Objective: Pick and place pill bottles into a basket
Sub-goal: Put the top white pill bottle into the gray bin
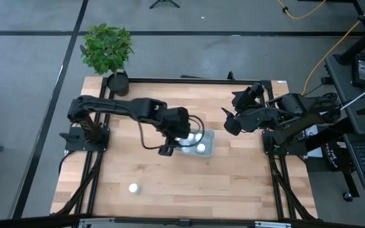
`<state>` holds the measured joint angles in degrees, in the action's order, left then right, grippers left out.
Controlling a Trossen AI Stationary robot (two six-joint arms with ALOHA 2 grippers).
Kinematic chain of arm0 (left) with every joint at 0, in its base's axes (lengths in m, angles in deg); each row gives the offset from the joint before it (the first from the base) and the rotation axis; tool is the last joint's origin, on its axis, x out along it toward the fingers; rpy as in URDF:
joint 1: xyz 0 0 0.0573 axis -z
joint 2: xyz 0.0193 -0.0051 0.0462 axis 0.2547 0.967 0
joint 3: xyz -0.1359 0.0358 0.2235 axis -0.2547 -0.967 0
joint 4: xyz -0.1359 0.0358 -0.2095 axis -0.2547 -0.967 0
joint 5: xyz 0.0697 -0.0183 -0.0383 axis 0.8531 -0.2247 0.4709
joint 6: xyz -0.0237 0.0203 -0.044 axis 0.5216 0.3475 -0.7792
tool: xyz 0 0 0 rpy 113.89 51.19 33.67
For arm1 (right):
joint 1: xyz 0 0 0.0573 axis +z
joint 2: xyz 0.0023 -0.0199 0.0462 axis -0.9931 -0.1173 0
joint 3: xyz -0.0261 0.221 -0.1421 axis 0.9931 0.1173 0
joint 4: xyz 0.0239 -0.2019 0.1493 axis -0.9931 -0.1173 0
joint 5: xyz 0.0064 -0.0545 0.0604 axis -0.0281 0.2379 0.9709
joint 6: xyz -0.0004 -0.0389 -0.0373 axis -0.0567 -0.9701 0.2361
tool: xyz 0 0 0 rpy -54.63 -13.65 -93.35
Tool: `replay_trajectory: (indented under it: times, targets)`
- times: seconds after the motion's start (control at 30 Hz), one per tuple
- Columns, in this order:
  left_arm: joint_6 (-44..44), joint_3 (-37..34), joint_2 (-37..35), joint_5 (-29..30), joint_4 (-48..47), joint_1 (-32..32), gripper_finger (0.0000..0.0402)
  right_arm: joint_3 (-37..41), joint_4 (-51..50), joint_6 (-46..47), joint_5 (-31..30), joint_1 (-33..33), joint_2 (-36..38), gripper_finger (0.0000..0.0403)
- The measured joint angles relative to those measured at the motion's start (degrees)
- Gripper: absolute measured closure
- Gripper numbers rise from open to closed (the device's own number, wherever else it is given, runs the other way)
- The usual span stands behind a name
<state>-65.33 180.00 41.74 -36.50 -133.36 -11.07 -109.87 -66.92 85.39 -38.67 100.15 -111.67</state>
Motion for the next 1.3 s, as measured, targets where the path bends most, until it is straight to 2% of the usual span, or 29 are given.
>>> replay_trajectory:
  times: [0.33,0.63,1.2,1.3]
  targets:
    - [2.59,0.02,8.59,2.16,1.10,-3.49,0.0252,0.00,0.32,0.04,0.51,0.02,0.00,0.0068]
    - [4.49,0.02,15.22,3.60,1.62,-3.57,0.0252,0.00,0.32,-0.06,0.57,0.35,0.00,0.0068]
    - [6.48,-0.03,21.67,3.45,5.25,-3.28,0.0252,0.00,-0.16,-0.40,0.57,0.33,0.00,0.0068]
    - [5.77,-0.03,21.67,3.45,5.23,-3.31,0.0206,0.00,-0.16,-0.61,0.55,0.33,0.00,0.0068]
